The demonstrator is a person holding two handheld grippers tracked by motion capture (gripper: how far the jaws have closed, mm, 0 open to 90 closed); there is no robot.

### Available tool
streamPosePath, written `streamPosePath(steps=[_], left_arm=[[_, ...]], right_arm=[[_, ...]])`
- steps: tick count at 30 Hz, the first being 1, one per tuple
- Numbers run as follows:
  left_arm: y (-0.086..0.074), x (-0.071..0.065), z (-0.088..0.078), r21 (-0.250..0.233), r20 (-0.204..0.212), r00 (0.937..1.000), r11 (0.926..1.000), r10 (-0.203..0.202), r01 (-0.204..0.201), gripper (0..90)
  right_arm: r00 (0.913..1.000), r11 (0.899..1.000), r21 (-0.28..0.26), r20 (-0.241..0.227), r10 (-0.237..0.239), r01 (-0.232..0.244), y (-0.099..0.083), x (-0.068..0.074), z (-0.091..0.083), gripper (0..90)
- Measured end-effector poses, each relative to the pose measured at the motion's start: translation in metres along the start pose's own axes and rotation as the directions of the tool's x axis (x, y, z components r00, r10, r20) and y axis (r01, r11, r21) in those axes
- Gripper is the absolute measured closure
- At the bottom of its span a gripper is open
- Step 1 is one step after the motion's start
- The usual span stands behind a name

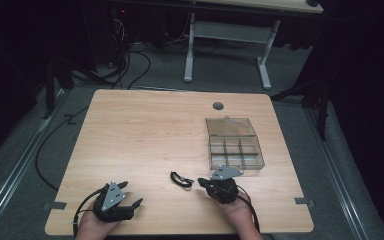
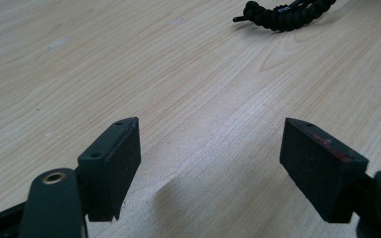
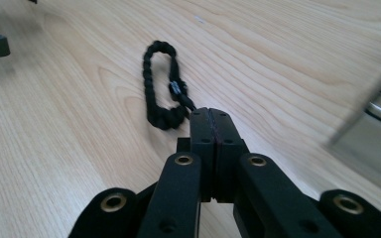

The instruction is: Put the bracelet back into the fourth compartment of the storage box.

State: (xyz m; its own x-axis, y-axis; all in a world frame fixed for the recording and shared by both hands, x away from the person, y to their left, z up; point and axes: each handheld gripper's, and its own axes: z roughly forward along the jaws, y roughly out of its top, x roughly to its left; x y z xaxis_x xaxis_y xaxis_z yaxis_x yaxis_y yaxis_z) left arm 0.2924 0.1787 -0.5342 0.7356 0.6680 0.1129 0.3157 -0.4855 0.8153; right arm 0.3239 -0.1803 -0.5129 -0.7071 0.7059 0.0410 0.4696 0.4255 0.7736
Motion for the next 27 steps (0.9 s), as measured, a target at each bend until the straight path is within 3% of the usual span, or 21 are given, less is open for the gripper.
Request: streamPosePath(steps=[9,12,17,27], left_arm=[[0.0,0.0,0.0,-0.001,0.001,1.0,1.0,0.002,-0.002,24.5],[0.0,0.0,0.0,-0.001,0.001,1.0,1.0,0.004,-0.004,24.5],[0.0,0.0,0.0,-0.001,0.0,1.0,1.0,0.006,-0.006,24.5],[0.0,-0.001,0.0,0.002,-0.003,1.0,1.0,0.009,-0.009,24.5]], right_arm=[[0.9978,0.998,0.004,-0.036,-0.055,0.055,0.025,0.013,0.019,89.6],[0.9954,0.995,0.043,-0.039,-0.088,0.089,0.033,0.016,0.033,89.6],[0.9955,0.993,0.077,-0.043,-0.085,0.088,0.031,0.015,0.044,89.8],[0.996,0.992,0.1,-0.043,-0.079,0.083,0.019,0.014,0.045,89.9]])
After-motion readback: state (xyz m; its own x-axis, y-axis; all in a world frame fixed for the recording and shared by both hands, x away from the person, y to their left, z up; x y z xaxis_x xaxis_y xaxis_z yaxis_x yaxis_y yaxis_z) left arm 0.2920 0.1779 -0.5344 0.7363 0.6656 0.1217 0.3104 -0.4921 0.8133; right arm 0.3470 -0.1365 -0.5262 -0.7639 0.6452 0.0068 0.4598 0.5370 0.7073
